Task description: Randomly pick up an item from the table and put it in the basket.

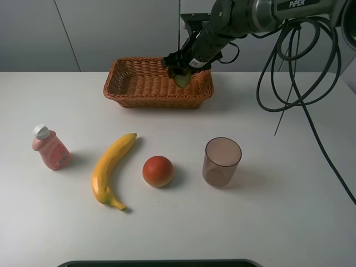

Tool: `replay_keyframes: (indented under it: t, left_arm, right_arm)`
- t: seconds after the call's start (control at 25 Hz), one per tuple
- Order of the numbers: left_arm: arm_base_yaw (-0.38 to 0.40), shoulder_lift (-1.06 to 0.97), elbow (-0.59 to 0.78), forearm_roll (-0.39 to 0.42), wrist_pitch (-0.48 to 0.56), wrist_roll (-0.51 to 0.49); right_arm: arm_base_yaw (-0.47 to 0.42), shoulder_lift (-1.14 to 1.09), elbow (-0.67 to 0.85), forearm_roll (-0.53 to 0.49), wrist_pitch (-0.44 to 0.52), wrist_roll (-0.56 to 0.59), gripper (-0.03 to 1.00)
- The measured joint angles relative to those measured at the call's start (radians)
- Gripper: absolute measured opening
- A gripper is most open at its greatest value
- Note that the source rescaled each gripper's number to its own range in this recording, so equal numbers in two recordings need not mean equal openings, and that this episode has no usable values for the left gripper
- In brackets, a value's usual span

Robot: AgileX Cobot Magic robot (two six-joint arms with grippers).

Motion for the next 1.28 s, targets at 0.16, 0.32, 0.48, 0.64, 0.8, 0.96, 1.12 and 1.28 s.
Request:
replay_keyframes:
  t: [0.16,0.32,0.48,0.64,0.8,0.96,1.12,1.28]
  left_arm:
    - [0.0,0.0,0.0,0.0,0.0,0.0]
    - [0.0,0.0,0.0,0.0,0.0,0.0]
    - [0.0,0.0,0.0,0.0,0.0,0.0]
    - [0.0,0.0,0.0,0.0,0.0,0.0]
    - [0.0,0.0,0.0,0.0,0.0,0.0]
    - [0.0,0.0,0.0,0.0,0.0,0.0]
    - [0.0,0.0,0.0,0.0,0.0,0.0]
    - [0.0,0.0,0.0,0.0,0.0,0.0]
  right_arm:
    - [0.0,0.0,0.0,0.0,0.0,-0.037,0.28]
    - [0.0,-0.002,0.0,0.0,0.0,-0.084,0.96]
    - [0.0,-0.016,0.0,0.0,0.02,-0.092,0.99]
    - [0.0,-0.112,0.0,-0.025,0.097,-0.095,0.99]
    - [-0.014,-0.314,0.0,-0.065,0.221,-0.09,0.99]
    - [-0.066,-0.543,-0.002,-0.115,0.358,-0.029,0.99]
    - [-0.126,-0.73,-0.004,-0.223,0.509,-0.002,0.99]
    - [-0.16,-0.895,-0.004,-0.334,0.684,0.021,0.99]
